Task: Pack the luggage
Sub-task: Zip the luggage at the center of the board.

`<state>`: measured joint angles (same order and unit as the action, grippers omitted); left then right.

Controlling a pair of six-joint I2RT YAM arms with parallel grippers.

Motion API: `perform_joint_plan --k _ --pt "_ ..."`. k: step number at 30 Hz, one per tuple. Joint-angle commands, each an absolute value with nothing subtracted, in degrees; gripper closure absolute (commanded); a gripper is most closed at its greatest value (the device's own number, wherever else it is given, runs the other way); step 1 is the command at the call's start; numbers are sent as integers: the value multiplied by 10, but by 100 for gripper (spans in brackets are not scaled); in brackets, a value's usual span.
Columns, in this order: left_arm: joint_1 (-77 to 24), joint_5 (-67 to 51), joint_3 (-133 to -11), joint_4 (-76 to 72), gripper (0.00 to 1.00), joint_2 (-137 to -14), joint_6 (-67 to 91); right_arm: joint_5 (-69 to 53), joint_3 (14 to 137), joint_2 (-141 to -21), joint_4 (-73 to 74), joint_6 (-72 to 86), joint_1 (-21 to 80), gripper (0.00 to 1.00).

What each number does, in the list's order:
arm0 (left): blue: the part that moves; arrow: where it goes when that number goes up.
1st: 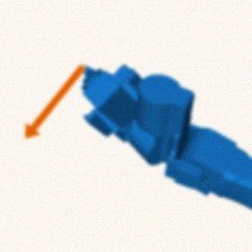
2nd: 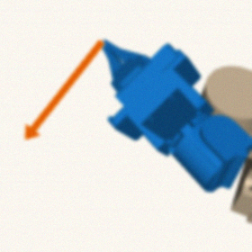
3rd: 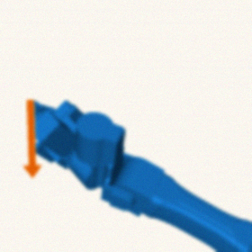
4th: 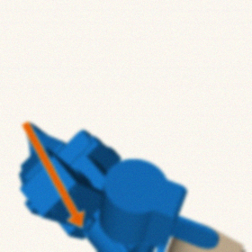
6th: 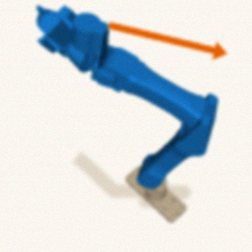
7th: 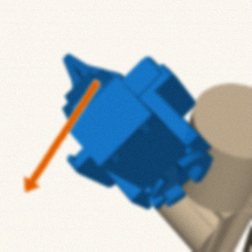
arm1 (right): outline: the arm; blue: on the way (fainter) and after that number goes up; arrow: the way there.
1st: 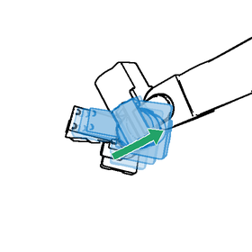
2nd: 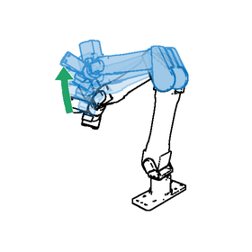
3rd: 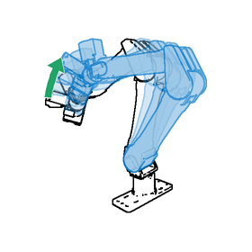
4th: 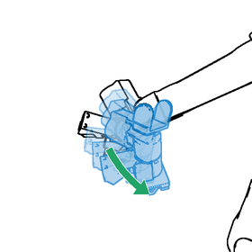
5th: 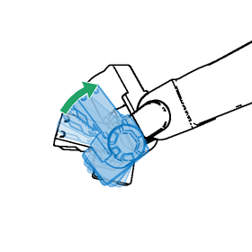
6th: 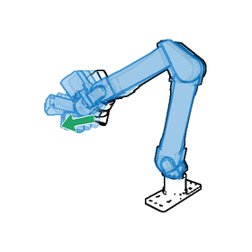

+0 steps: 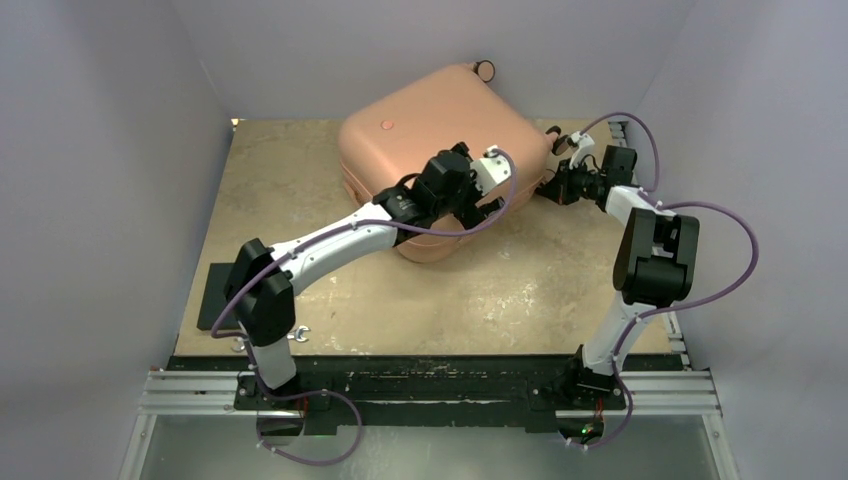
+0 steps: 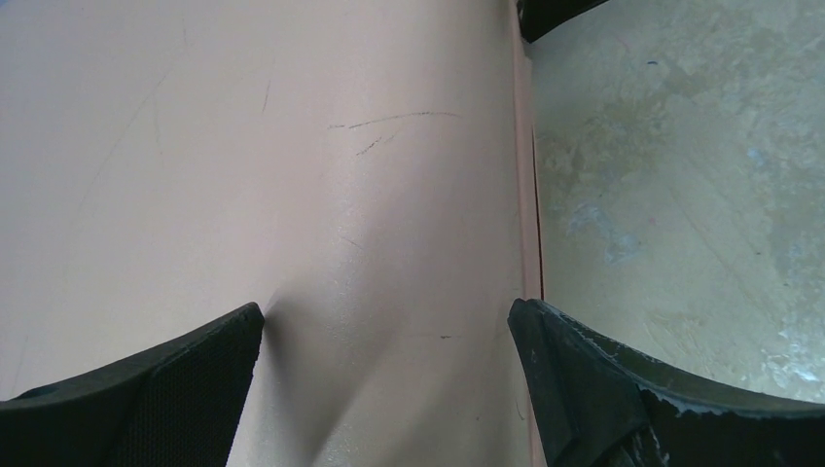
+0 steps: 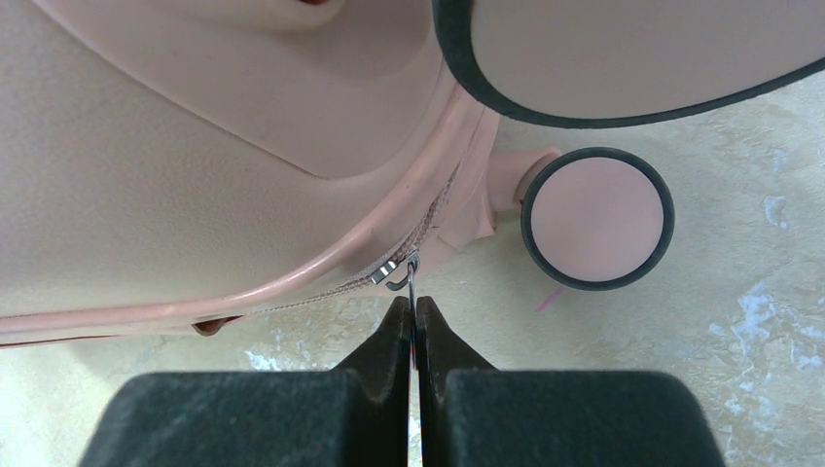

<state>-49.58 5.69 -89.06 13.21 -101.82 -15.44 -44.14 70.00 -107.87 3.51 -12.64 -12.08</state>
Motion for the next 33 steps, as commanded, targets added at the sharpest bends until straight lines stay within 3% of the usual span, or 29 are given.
perform_joint_plan --k 1,5,8,13,19,28,33 --pt "-525 150 -868 218 1 -1050 -153 -411 713 -1091 21 -133 -140 100" --pt "-524 169 -830 205 1 -1012 -158 -417 710 -1091 19 -135 -141 100" --pt "-494 119 -812 221 1 -957 -137 -423 710 -1092 19 -133 -140 100" --pt "-347 -61 -753 243 1 -851 -60 -425 702 -1086 8 -131 -140 100" --pt "-242 -107 -628 238 1 -760 -34 -429 704 -1090 4 -123 -140 100" --pt "-82 -282 -546 189 4 -823 59 -421 694 -1081 8 -130 -140 100" --pt "-41 -337 -539 131 2 -881 126 -418 693 -1079 11 -131 -140 100"
